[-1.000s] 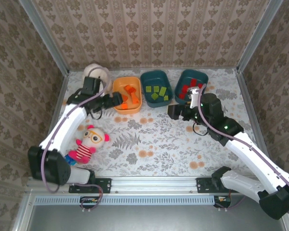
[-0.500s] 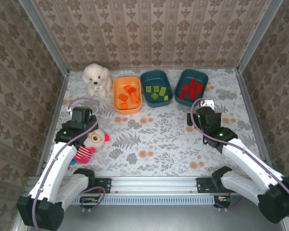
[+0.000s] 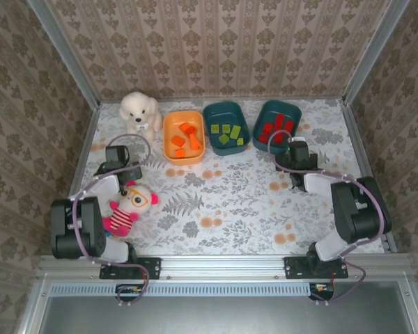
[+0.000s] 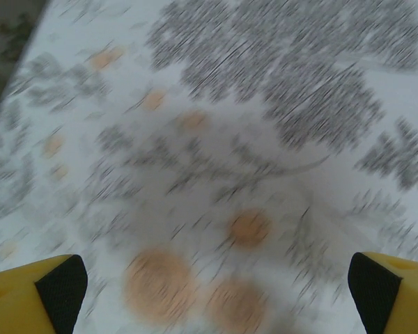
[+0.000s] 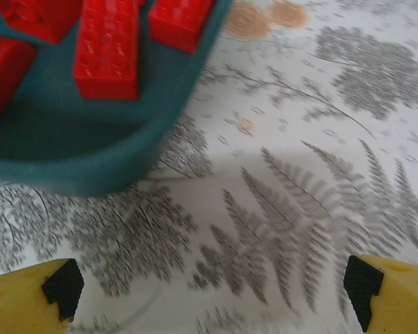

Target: Sort the legos into containers by color

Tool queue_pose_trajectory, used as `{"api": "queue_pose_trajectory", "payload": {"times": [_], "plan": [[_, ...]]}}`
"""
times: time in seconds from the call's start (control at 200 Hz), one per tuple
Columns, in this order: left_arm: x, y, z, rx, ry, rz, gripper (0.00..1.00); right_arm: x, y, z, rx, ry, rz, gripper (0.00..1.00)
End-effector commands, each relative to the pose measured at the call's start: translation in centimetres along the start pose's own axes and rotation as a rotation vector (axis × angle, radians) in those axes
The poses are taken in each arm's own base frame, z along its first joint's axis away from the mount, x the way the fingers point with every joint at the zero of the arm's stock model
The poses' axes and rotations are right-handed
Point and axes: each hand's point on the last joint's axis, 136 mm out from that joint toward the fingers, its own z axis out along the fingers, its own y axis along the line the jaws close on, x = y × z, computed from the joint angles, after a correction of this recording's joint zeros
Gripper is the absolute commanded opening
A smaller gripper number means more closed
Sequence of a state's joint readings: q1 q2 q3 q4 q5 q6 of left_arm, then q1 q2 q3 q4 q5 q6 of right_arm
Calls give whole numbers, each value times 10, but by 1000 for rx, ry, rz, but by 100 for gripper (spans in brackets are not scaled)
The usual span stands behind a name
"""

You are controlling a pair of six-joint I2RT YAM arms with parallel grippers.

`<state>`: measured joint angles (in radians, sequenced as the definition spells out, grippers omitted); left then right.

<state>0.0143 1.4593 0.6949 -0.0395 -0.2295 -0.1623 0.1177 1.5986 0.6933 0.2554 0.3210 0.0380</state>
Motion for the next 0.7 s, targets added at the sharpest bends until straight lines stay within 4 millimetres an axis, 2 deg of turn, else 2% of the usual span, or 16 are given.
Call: {"api": "queue_pose_trajectory", "payload": {"times": [0.0,0.08,0.19,0.285,0.345,0.375,0.44,0.495,0.535,0.625,0.695], "plan": [[-55,-32,14,134,-151,23,100,-37,9,7,-100,-74,9,100],[-60,-42,24,167,-174,102,100,-38,11,4,-133,-92,14,100],[-64,-38,24,198,-220,78,100,-40,14,-11,-191,-184,21,100],[-66,-41,7,231,-322,95,100,-34,-1,-27,-212,-312,105,100],[-66,-36,-8,183,-427,88,100,-23,-8,-35,-195,-404,136,100],[-59,-31,-15,158,-473,77,100,-22,-7,-39,-203,-454,134,100],[-46,-27,-23,131,-580,61,100,-18,-5,-41,-200,-433,118,100],[-40,-28,-29,121,-678,77,100,-19,-13,-35,-129,-422,139,100],[-33,-28,-24,120,-620,77,100,-19,-19,-29,-90,-378,162,100],[-43,-39,-10,169,-535,116,100,-21,-18,-27,-94,-371,155,100],[-47,-42,-12,172,-544,121,100,-21,-17,-26,-95,-367,154,100]]}}
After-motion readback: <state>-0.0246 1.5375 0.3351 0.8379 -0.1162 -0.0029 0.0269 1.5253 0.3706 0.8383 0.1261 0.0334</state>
